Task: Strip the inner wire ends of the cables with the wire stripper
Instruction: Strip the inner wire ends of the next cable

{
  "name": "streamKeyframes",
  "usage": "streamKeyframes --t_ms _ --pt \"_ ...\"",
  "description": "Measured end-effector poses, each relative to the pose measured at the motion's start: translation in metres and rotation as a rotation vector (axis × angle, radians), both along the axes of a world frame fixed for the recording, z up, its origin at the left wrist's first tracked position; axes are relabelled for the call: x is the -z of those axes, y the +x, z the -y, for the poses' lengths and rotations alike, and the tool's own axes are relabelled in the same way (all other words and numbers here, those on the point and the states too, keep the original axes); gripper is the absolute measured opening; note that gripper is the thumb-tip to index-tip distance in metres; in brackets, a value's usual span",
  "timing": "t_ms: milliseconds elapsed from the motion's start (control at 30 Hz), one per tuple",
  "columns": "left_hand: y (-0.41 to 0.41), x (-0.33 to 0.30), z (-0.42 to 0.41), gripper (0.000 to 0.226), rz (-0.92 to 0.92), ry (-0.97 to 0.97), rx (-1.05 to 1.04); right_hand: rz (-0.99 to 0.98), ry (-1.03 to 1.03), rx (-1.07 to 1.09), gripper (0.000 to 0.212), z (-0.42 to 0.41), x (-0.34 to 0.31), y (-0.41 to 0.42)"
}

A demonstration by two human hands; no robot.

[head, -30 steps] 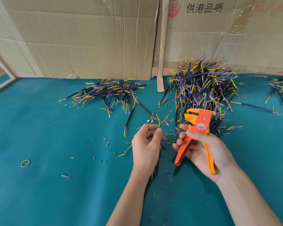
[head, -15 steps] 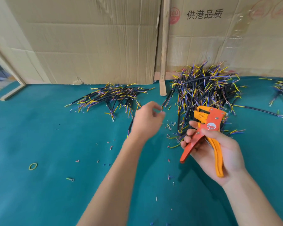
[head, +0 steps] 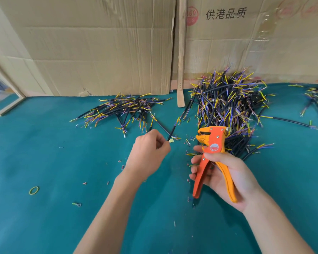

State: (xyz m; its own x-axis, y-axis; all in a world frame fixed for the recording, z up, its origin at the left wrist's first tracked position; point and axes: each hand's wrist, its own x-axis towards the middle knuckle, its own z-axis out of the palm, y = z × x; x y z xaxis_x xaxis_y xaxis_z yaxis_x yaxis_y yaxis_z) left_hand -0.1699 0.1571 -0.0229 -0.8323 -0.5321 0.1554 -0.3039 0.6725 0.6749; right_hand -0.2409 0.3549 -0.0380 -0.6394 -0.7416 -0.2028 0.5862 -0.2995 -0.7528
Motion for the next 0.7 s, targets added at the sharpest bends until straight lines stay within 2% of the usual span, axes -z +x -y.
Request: streamKeyframes --t_ms 133,267,433,533,600,700 --pt "0.009 0.003 -0.032 0.013 -0.226 0.388 0.090 -0.019 0.005 -0.003 0.064 -0.002 0.000 -0.003" --pt "0.012 0.015 -0.053 0.017 -0.324 0.607 0.124 -0.045 -0.009 0.023 0.063 -0.006 -0.001 -0.007" --pt "0.002 0.026 -0.059 0.008 -0.524 0.984 -0.014 -0.052 0.039 -0.007 0.056 -0.010 0.002 -0.013" --pt "0.000 0.028 -0.054 0.016 -0.692 1.181 -0.119 -0.113 0.125 -0.123 0.052 -0.011 0.003 -0.013" --pt "0.001 0.029 -0.050 0.018 -0.767 1.241 -0.173 -0.133 0.118 -0.189 0.055 -0.011 0.004 -0.011" --pt "0.004 0.032 -0.049 0.013 -0.758 1.217 -0.169 -0.150 0.065 -0.174 0.045 -0.008 0.004 -0.008"
